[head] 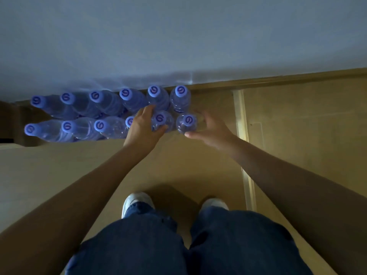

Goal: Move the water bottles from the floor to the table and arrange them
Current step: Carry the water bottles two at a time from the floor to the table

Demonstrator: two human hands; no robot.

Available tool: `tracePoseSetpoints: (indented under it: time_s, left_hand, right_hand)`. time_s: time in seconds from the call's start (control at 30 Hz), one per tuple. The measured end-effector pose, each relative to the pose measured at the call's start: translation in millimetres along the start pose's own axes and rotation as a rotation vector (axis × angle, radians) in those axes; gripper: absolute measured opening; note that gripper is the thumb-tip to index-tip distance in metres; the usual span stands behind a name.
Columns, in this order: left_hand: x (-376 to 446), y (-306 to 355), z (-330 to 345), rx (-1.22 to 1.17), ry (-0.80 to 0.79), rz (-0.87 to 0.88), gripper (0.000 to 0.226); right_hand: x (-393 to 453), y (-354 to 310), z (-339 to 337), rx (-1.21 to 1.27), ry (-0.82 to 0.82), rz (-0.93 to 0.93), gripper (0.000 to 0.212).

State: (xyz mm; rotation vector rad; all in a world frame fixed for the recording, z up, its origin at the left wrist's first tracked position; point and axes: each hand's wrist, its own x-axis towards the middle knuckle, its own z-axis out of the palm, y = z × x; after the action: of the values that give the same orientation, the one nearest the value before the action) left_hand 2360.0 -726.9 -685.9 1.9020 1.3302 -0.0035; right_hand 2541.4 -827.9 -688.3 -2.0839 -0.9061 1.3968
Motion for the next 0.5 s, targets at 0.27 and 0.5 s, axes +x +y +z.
tracePoseSetpoints:
  time_s: [0.27, 0.5]
  left_hand:
    - [22.8, -26.4, 41.7, -0.087, 0.093, 0.113, 0.073]
    - [27.7, -43.5, 59.9, -0.131, 0.113, 0.236, 0.054]
  right_hand:
    - [50.4, 46.3, 25.1, -0.014, 0.024, -0.303, 0.068]
    - [59.2, 61.3, 32.5, 0.118, 0.092, -0.372, 0.069]
